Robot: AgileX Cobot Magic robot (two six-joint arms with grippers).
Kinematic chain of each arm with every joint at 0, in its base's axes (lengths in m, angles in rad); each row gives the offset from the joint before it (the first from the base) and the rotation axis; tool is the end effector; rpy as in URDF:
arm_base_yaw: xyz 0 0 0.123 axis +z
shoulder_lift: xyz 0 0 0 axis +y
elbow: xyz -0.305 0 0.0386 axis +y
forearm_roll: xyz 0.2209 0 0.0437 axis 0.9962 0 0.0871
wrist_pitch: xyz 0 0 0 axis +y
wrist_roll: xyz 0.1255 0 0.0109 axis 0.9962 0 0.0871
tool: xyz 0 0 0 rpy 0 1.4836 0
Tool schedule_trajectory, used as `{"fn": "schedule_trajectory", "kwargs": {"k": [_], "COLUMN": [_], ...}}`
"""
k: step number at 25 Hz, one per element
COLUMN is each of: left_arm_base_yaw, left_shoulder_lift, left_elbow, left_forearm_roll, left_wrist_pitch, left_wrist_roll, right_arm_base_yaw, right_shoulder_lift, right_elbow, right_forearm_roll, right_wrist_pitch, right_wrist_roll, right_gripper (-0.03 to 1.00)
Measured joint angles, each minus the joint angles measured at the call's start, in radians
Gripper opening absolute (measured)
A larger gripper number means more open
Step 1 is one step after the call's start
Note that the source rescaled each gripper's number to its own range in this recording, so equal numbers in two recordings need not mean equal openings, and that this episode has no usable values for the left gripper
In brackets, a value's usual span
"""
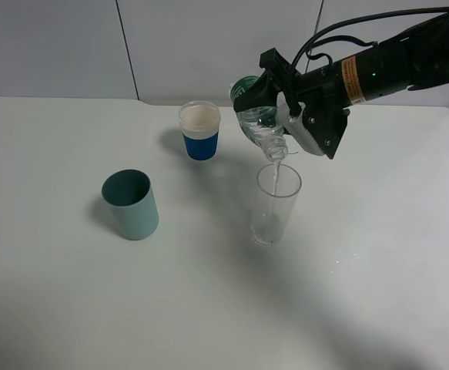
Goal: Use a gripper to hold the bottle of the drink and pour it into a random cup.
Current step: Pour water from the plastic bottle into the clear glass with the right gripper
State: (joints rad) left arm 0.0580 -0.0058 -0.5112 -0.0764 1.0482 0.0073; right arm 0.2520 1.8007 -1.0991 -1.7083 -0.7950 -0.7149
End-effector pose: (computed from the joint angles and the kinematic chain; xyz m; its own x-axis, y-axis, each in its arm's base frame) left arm -0.0207 -0.0096 0.2531 -0.4275 -0.0557 -0.9023 -0.0114 0.9984 -0.0562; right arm 0.3352 0.1782 0.2410 0.9378 -0.2067 0.2791 0.1270 -0.5437 -0.8296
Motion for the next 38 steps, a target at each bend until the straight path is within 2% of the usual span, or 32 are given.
{"fn": "schedule_trajectory", "kwargs": {"k": [38], "left_arm_base_yaw": [0.0], "left_shoulder_lift": [0.0], "left_elbow": [0.0], "left_forearm_roll": [0.003], "left_wrist_pitch": [0.0], "left_wrist_roll": [0.0], "right_arm_base_yaw": [0.005], "right_shoulder_lift": [0.0], "right_elbow": [0.0], "right_forearm_roll": [0.004], "right_wrist_pitch": [0.01], "right_wrist_roll": [-0.08], "right_gripper": [0.01]}}
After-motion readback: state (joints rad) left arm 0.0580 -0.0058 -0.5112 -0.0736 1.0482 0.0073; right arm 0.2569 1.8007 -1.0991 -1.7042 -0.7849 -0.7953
